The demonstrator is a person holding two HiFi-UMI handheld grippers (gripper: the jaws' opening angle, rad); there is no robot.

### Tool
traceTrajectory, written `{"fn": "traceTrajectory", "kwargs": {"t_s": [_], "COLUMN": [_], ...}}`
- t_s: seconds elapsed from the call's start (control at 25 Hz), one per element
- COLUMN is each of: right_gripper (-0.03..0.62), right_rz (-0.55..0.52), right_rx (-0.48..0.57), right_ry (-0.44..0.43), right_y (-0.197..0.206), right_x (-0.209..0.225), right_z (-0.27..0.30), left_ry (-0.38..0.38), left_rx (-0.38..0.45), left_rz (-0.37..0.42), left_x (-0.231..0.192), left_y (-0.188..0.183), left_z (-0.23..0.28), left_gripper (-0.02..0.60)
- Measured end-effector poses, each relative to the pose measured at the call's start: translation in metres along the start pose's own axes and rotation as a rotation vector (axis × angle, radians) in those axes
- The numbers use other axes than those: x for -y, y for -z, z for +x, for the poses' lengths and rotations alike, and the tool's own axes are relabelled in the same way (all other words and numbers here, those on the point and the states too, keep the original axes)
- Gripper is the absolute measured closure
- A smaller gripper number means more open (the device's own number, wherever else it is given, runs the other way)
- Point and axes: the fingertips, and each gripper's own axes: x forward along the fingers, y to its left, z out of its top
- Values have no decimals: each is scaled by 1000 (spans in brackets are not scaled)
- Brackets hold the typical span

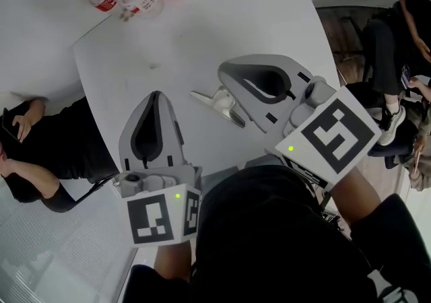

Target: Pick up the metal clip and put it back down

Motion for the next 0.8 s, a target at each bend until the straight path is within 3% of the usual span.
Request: {"fn": "traceTrajectory", "kwargs": {"t_s": [0.8], "right_gripper": [576], "right_rz": [-163], "right_rx": [187], "right_ry": [83], "right_y": [-79], "right_x": [-14], "right_z": [-90], "left_ry": [-1], "left_rx": [167], "left_rz": [91], "left_x": [27], "left_y": [-71], "left_z": [-61], "left_gripper": [561]}}
